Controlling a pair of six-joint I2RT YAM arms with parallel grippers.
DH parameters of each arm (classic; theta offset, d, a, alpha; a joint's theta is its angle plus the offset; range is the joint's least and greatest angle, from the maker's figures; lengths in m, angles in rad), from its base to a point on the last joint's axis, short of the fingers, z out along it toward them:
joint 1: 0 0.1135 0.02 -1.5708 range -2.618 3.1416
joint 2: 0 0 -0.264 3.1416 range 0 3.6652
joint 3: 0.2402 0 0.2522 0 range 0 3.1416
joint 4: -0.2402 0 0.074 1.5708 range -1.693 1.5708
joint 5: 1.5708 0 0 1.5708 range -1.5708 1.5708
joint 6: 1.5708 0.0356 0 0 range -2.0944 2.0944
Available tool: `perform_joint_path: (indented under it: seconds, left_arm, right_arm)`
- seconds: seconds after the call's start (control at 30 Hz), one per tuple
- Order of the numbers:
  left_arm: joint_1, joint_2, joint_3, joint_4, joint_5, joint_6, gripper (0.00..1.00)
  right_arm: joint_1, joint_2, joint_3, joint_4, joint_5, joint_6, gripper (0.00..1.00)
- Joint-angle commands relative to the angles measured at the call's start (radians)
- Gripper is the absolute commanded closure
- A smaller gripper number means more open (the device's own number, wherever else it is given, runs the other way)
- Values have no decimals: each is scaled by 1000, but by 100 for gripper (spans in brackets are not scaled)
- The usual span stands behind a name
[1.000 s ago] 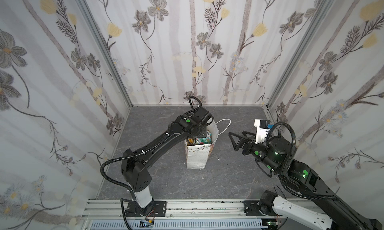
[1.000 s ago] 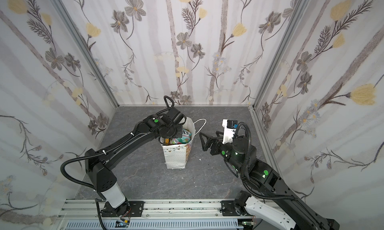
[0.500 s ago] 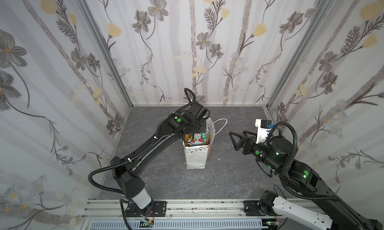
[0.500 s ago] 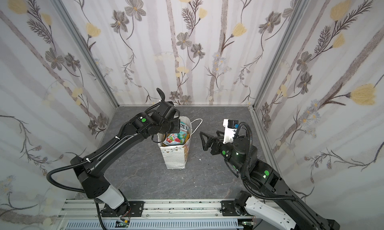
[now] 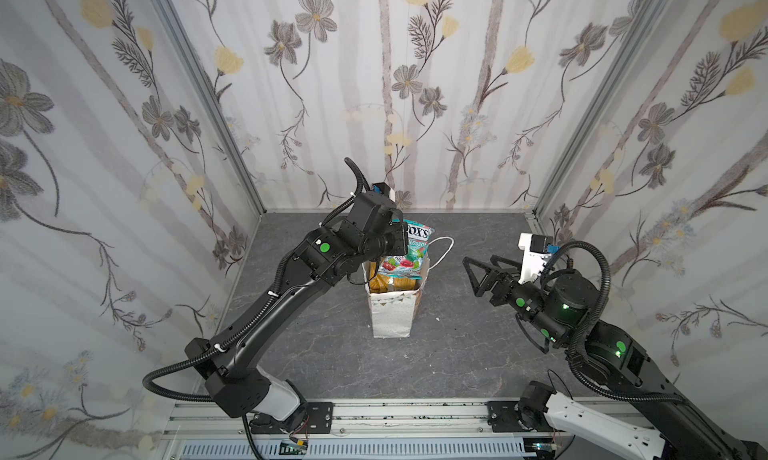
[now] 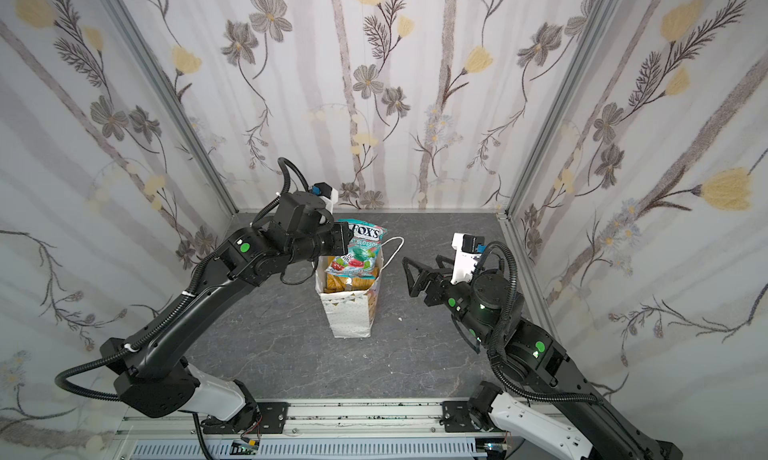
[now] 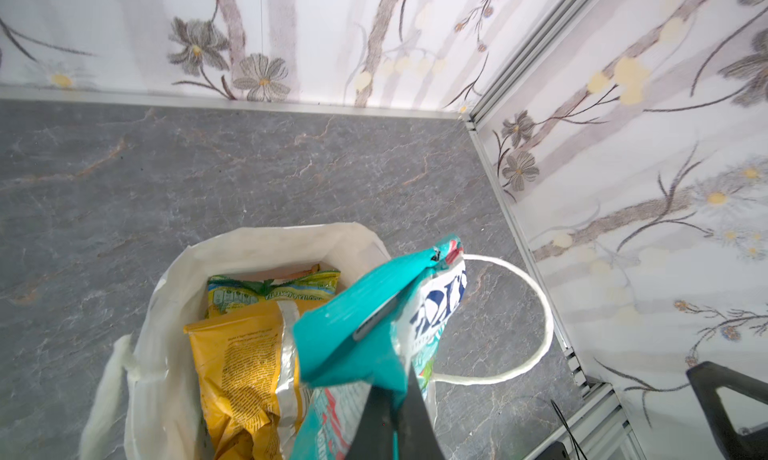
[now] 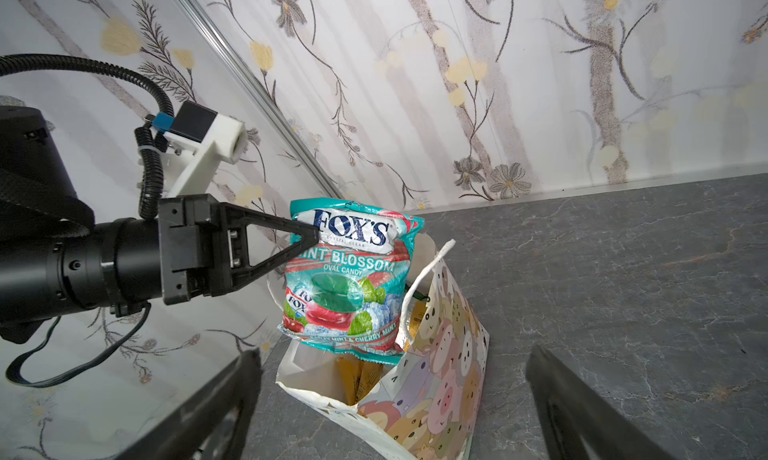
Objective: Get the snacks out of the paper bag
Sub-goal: 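Lift the candy pack out with the left gripper while the right gripper approaches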
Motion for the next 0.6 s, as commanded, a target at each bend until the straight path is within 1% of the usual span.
perform_joint_path:
  seconds: [0.0, 0.3, 0.57]
  left_arm:
    - [0, -26, 14, 82, 2, 17, 100]
    - [-1, -121, 14, 193, 58, 22, 100]
    - [-1, -144, 65, 248, 140, -12, 100]
  right_arm:
    - [0, 0, 7, 55, -14, 7, 1]
    - [-4, 13, 28, 158, -48, 6, 1]
    - [-4, 61, 54, 327, -154, -5, 1]
